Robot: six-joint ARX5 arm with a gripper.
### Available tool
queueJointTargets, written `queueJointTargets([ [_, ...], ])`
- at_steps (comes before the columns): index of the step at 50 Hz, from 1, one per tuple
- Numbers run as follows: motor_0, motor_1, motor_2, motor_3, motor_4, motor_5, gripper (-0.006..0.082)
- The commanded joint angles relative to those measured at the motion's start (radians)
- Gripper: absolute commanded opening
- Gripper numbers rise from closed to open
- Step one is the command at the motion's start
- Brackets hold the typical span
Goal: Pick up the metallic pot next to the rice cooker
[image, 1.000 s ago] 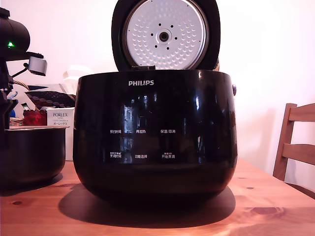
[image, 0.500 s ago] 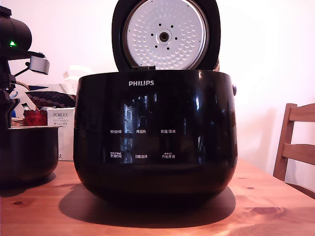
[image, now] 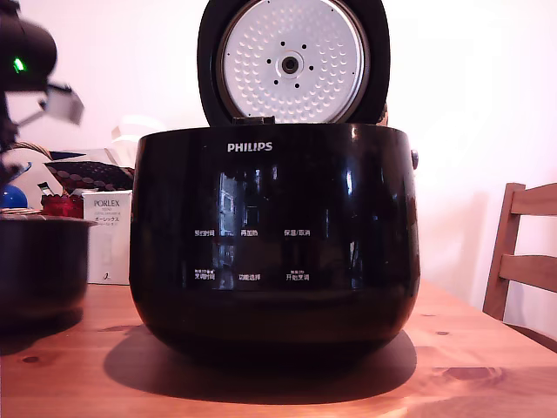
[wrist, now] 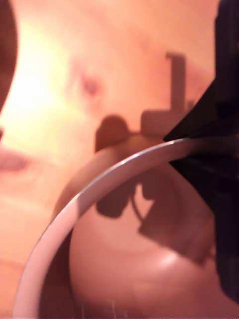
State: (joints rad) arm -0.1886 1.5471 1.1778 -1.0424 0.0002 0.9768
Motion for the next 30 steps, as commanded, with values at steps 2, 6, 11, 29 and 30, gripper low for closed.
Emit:
queueJointTargets([
  [2, -0.016, -0.066, 0.000, 0.009, -0.026, 0.005, -0.0024],
  [6, -0.031, -0.103, 0.003, -0.013, -0.042, 0.019, -0.0024],
  [11, -0.051, -0.152, 0.009, -0.051, -0.073, 0.026, -0.0024],
  [29, -0.129, -0.260, 0.124, -0.282, -0.071, -0.015, -0.0024],
  [30, -0.134, -0.264, 0.138, -0.294, -0.071, -0.015, -0.0024],
])
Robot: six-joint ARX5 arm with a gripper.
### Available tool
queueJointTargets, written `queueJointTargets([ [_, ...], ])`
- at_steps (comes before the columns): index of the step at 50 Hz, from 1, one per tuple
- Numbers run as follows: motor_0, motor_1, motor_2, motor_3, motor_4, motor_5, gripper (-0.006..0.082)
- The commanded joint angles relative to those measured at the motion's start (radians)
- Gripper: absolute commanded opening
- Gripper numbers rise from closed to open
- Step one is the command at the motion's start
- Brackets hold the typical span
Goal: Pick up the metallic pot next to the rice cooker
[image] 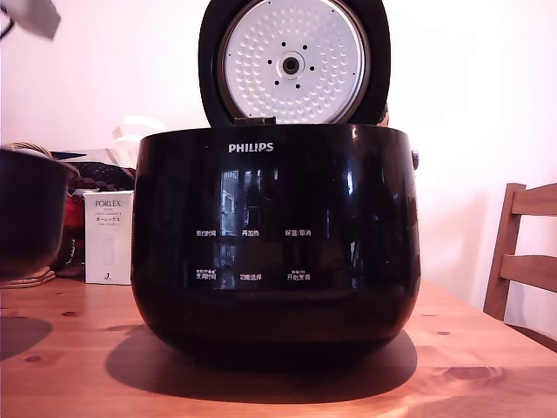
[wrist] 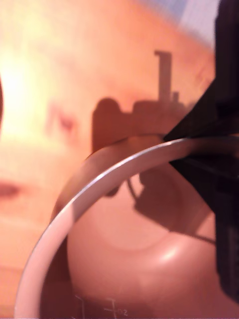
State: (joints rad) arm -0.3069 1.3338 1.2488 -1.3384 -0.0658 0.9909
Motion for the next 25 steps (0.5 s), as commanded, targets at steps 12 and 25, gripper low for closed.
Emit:
queueJointTargets([
  [12, -0.092, -0.079, 0.231, -0.019, 0.008, -0.114, -0.0024],
  [25, -0.163, -0.079, 0.359, -0.024, 0.000, -0.166, -0.0024],
])
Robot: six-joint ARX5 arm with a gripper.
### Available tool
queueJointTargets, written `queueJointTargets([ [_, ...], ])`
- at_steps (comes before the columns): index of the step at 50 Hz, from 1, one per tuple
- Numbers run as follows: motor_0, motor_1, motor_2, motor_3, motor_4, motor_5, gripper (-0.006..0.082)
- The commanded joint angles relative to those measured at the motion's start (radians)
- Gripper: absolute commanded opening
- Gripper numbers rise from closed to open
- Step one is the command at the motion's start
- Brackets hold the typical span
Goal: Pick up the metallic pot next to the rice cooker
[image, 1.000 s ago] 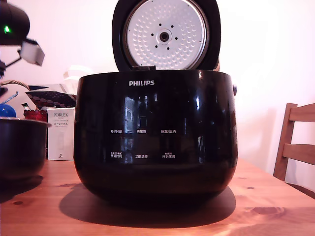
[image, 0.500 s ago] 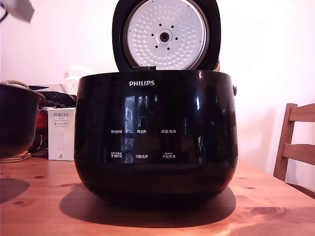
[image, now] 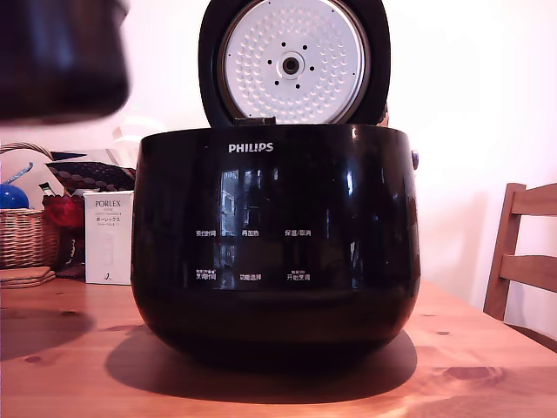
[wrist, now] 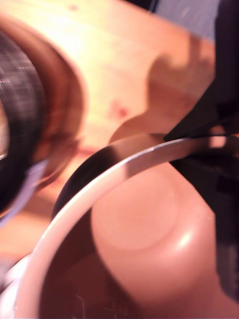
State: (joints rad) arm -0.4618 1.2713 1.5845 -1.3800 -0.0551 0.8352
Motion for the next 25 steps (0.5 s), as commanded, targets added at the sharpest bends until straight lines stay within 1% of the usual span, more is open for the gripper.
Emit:
queueJointTargets([
  [1, -0.010, -0.016, 0.025, 0.017, -0.014, -0.010, -0.0025],
  [5, -0.013, -0.016, 0.026, 0.016, -0.019, -0.028, -0.0025],
  [25, -0.013, -0.016, 0.026, 0.016, -0.021, -0.027, -0.0024],
])
